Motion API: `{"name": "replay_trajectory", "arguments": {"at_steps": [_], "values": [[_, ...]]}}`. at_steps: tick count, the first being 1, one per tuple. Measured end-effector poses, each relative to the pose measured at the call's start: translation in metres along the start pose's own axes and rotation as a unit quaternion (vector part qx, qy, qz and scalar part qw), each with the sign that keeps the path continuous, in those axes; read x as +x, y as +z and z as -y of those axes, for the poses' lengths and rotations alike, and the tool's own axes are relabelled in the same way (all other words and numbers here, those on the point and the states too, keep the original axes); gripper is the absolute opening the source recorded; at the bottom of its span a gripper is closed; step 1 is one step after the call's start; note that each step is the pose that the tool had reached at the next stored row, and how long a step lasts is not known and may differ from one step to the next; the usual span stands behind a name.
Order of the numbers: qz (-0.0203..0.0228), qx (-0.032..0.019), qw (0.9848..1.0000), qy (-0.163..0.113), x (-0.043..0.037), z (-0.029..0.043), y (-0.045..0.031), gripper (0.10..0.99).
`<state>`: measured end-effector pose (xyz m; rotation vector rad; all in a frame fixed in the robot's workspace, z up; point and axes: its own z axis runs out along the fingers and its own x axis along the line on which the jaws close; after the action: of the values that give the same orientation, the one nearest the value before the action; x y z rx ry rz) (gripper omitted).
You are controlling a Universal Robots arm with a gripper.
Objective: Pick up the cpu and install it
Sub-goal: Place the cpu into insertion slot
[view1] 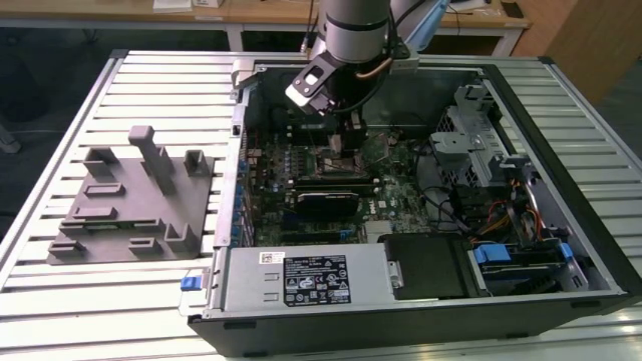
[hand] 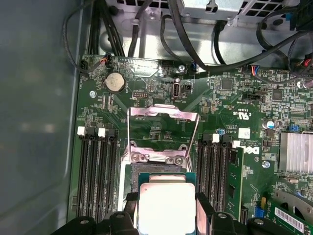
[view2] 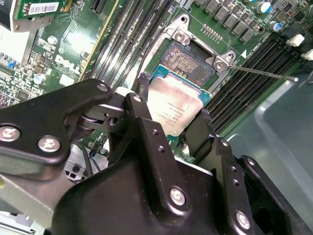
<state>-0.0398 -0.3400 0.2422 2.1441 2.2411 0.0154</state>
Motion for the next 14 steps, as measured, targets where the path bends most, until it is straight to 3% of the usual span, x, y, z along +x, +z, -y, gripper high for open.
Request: {"name": "replay_trajectory", "arguments": {"at_steps": [14], "values": [[0.0112,-0.0003,0.9999,0.002,0.0010,0.0001,0.0037,0.545]]}}
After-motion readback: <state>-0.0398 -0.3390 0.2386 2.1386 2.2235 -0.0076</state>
